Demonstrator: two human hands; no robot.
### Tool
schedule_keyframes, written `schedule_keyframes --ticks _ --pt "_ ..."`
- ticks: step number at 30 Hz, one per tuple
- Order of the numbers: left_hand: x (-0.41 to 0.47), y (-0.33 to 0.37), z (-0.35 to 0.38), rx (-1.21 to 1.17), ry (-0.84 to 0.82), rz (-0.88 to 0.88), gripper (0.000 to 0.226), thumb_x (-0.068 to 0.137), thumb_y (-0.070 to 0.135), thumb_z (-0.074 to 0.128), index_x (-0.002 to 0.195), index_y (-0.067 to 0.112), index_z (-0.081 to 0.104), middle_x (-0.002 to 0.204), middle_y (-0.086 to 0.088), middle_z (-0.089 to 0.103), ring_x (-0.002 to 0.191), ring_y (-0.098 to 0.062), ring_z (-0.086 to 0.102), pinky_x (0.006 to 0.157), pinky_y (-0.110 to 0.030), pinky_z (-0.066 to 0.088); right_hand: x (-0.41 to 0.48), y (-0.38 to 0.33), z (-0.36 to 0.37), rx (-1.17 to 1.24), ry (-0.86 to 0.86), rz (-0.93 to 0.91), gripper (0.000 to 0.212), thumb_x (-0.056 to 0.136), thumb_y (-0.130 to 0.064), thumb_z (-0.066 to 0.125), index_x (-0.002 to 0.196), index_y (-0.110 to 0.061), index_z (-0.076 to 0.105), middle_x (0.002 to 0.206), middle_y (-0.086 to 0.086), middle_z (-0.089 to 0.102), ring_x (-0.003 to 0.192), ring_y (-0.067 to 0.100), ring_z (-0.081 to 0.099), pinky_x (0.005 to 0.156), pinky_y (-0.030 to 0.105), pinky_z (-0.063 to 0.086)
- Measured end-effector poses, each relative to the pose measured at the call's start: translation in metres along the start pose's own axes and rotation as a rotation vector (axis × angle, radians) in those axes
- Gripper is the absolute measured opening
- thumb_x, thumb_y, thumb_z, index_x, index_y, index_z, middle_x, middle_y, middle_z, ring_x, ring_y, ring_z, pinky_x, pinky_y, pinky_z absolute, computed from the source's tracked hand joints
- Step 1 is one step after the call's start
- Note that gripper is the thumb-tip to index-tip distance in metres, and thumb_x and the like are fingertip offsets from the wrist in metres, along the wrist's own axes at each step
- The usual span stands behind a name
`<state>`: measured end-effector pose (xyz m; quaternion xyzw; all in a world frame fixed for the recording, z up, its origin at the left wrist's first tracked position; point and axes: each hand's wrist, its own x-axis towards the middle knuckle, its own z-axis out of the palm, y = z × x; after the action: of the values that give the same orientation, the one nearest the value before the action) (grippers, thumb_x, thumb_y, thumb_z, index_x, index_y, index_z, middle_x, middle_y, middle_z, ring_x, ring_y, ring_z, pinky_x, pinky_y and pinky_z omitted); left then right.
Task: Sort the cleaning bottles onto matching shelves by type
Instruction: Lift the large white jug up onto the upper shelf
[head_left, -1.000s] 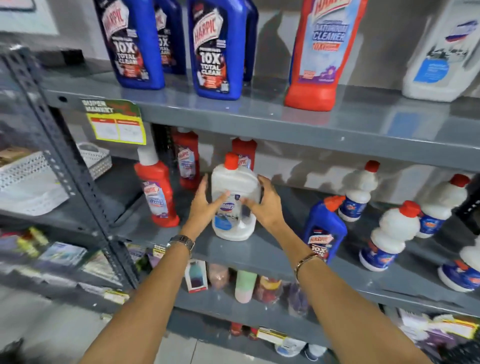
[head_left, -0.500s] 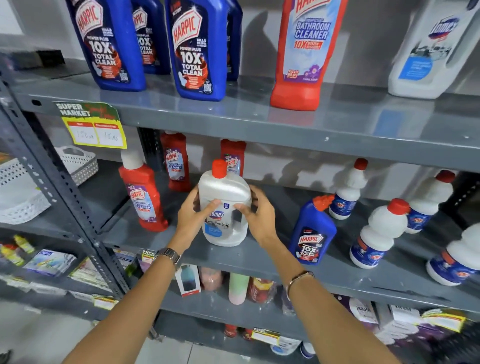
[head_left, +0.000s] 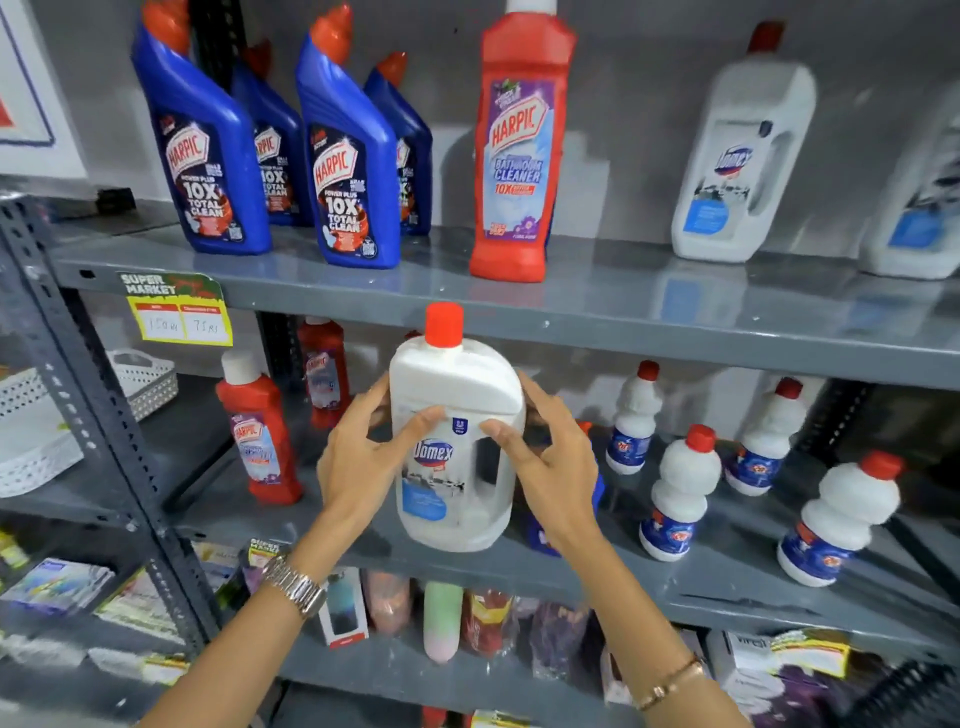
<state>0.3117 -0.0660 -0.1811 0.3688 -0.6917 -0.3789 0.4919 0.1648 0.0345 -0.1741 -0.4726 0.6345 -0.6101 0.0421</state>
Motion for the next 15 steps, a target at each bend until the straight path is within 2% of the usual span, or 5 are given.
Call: schedule_keyframes --ticks 6,8,11,13,15 --pt "0.008 0.11 0.015 0.039 0.033 0.181 0.06 0.056 0.081 0.054 0.11 0.056 0.05 0.101 0.015 0.069 0.093 -0.006 0.065 0.081 -0.039 0.054 0.034 -0.062 -0.074 0.131 0.107 -0.141 0.053 0.071 -0.039 0.073 0.122 -0.037 0.058 0.111 -0.004 0.069 0.099 0.016 0.065 0.088 0.049 0.054" --pt "0.014 0.149 0.026 0.01 0.034 0.258 0.062 0.056 0.082 0.054 0.11 0.052 0.053 0.099 0.015 0.07 0.09 -0.008 0.067 0.079 -0.04 0.054 0.049 -0.082 -0.102 0.129 0.158 -0.192 0.049 0.072 -0.036 0.075 0.118 -0.039 0.06 0.109 -0.007 0.07 0.097 0.014 0.066 0.087 0.049 0.055" --pt "0.026 0.203 0.048 -0.062 0.023 0.332 0.053 0.056 0.081 0.056 0.098 0.05 0.059 0.089 0.016 0.072 0.083 -0.006 0.067 0.078 -0.043 0.056 0.076 -0.109 -0.149 0.091 0.244 -0.272 0.045 0.073 -0.035 0.075 0.116 -0.033 0.063 0.1 -0.012 0.071 0.09 0.013 0.068 0.084 0.05 0.056" --pt "0.035 0.232 0.064 -0.098 0.013 0.362 0.048 0.057 0.08 0.056 0.093 0.048 0.062 0.081 0.022 0.071 0.077 0.004 0.065 0.073 -0.031 0.055 0.094 -0.122 -0.178 0.059 0.241 -0.316 0.042 0.075 -0.036 0.074 0.116 -0.029 0.064 0.1 -0.003 0.072 0.089 0.022 0.069 0.079 0.052 0.057" --pt "0.044 0.256 0.084 -0.114 0.001 0.389 0.043 0.061 0.076 0.059 0.086 0.042 0.065 0.072 0.026 0.069 0.071 0.01 0.063 0.062 -0.019 0.051 0.111 -0.131 -0.206 0.017 0.225 -0.357 0.041 0.077 -0.035 0.073 0.116 -0.025 0.064 0.097 0.002 0.072 0.084 0.022 0.07 0.072 0.044 0.059"
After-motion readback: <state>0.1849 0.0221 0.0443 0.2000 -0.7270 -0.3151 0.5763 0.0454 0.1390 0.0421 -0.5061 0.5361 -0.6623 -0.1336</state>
